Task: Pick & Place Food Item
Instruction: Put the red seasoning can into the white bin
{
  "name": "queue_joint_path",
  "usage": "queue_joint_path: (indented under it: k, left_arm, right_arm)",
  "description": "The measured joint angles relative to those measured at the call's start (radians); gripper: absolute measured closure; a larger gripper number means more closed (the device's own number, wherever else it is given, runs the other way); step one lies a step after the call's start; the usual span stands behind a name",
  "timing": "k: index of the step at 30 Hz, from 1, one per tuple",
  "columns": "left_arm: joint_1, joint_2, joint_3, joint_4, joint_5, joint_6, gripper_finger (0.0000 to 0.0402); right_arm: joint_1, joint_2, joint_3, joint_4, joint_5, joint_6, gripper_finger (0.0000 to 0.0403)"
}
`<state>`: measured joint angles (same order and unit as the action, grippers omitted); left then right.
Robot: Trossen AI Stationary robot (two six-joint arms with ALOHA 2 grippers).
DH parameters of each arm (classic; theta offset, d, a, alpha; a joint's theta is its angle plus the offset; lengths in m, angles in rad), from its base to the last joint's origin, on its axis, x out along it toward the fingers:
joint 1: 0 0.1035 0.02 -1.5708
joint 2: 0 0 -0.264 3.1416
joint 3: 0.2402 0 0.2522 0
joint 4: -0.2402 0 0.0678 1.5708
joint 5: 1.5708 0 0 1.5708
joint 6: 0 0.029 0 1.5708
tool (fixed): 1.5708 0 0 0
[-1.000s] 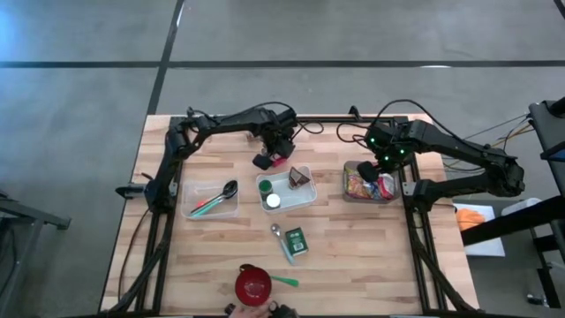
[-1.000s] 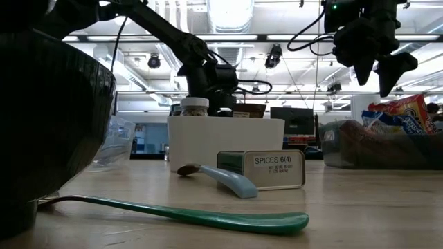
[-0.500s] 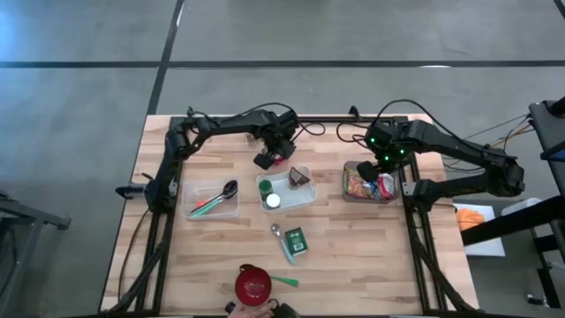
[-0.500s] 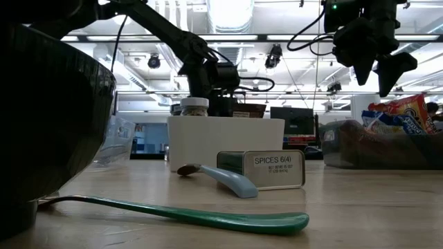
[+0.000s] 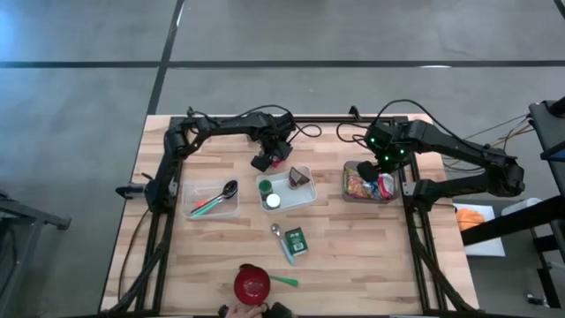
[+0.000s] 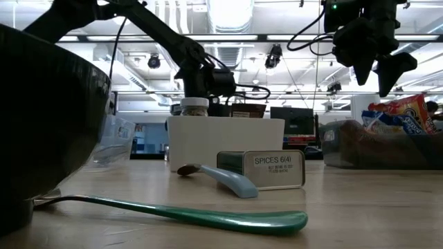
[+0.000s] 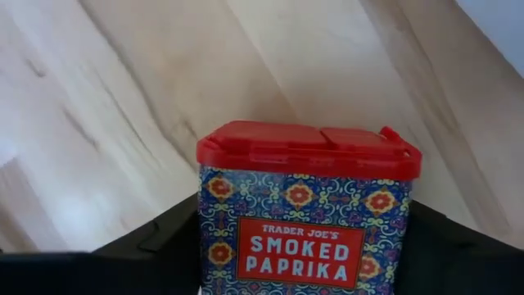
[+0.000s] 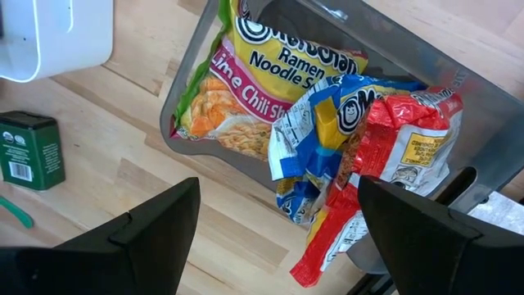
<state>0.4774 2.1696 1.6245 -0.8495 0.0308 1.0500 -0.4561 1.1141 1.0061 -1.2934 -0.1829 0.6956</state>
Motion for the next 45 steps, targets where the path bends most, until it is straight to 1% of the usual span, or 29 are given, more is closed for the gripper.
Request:
queue_joint_path:
  k: [3, 5, 9, 14, 17, 21, 24, 27, 32, 38, 43, 45]
  left_arm:
    - [-0.002, -0.001, -0.001, -0.001, -0.024, -0.054, 0.0125]
    - [-0.004, -0.006, -0.001, -0.012, -0.035, -0.121, 0.0125]
    - [-0.011, -0.036, -0.002, -0.038, -0.043, -0.289, 0.0125]
    - [-0.027, -0.134, -0.001, -0.067, -0.031, -0.561, 0.0125]
    - [-0.030, -0.217, -0.001, -0.068, 0.042, -0.719, 0.0125]
    - [-0.030, -0.331, -0.001, -0.035, 0.231, -0.953, 0.0125]
    - [-0.035, -0.412, -0.002, 0.007, 0.347, -1.136, 0.0125]
    - [-0.053, -0.482, -0.007, 0.068, 0.389, -1.294, 0.0125]
    - [-0.092, -0.545, -0.007, 0.108, 0.399, -1.394, 0.0125]
    - [-0.115, -0.568, -0.008, 0.100, 0.465, -1.494, 0.0125]
    - [-0.151, -0.572, -0.008, 0.098, 0.479, -1.508, 0.0125]
    - [-0.166, -0.572, -0.008, 0.098, 0.478, -1.515, 0.0125]
  right_arm:
    - [0.000, 0.000, 0.000, 0.001, 0.000, 0.000, 0.0073]
    - [0.000, 0.000, 0.000, 0.002, 0.000, 0.000, 0.0073]
    - [0.000, 0.000, 0.000, 0.003, 0.000, 0.000, 0.0073]
    - [0.000, 0.000, 0.000, 0.004, 0.000, 0.000, 0.0073]
    - [0.000, 0.000, 0.000, 0.006, 0.000, 0.000, 0.0073]
    - [0.000, 0.000, 0.000, 0.013, 0.000, 0.000, 0.0074]
    - [0.000, 0.000, 0.000, 0.022, 0.000, 0.000, 0.0073]
    - [0.000, 0.000, 0.000, 0.024, 0.000, 0.000, 0.0074]
    - [0.000, 0.000, 0.000, 0.029, 0.000, 0.000, 0.0074]
    - [0.000, 0.000, 0.000, 0.035, 0.000, 0.000, 0.0073]
    - [0.000, 0.000, 0.000, 0.109, -0.001, 0.030, 0.0073]
    - [0.001, 0.000, 0.000, 0.139, 0.027, 0.047, 0.0074]
